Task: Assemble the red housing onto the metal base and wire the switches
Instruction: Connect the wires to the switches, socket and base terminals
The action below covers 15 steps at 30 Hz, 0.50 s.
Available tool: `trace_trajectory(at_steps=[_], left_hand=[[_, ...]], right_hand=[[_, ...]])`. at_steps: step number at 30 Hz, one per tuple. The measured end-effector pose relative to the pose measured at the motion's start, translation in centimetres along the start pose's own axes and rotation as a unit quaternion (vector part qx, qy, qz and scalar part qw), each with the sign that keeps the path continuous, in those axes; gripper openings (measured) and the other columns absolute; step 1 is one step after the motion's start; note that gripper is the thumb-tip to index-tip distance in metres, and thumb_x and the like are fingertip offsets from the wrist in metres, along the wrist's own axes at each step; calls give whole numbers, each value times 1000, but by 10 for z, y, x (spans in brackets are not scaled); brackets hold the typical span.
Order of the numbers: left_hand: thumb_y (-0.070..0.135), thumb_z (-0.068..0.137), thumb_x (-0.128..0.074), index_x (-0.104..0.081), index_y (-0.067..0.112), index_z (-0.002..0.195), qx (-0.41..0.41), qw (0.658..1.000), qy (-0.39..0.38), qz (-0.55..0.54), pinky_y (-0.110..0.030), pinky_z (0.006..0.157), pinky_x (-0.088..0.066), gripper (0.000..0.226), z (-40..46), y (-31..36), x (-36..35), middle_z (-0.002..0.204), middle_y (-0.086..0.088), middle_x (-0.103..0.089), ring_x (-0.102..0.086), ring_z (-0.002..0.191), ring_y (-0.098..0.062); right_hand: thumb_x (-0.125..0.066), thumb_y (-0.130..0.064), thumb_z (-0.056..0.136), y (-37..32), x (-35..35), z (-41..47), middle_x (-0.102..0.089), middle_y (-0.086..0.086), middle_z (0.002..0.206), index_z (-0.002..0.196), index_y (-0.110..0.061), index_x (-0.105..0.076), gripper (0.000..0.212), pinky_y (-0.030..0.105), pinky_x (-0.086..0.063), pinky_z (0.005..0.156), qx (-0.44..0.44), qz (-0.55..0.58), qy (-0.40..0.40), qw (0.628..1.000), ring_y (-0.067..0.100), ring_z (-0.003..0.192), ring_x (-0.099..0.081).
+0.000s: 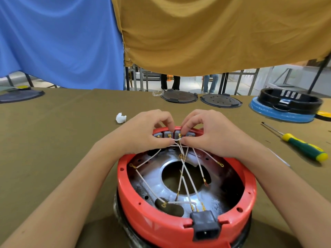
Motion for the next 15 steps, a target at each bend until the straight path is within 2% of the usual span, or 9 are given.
trace_trajectory(at_steps=[3,6,8,15], left_hand=[[40,84,-76,-65,36,96,-16,1000,-13,-2,-7,82,-42,16,0,3,-1,107,14,-59,-57,100,3],[40,86,-75,-70,38,89,-23,999,-28,-3,-20,93,-43,7,0,4,-2,112,14,-57,-56,101,1],[38,86,-75,-71,38,86,-22,999,-31,-5,-24,96,-43,4,0,5,-2,114,15,-56,-55,102,3],[36,86,-76,-71,38,83,-23,999,-27,-5,-24,94,-43,7,0,5,-2,114,16,-56,-56,101,3]], right_hand=[[-81,-34,77,0,1,0,-64,-21,104,81,-29,-77,7,19,-44,86,-1,10,-1,1000,-3,96,-59],[-82,-33,75,0,1,-1,-64,-23,103,80,-29,-77,8,19,-44,87,-7,21,-1,1000,-4,95,-59],[-82,-34,75,0,1,0,-64,-23,102,79,-30,-77,7,18,-44,87,-10,23,-4,1000,-5,95,-59],[-84,-34,74,2,1,0,-65,-23,101,77,-31,-78,8,16,-43,86,-13,31,-7,999,-6,94,-59]])
Point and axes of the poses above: each hand's wrist, its own z-axis towards the middle knuckle, its own x-axis out of the back of the hand, y = z × x, the point moved 5 cm from there along z, towards the middle knuckle
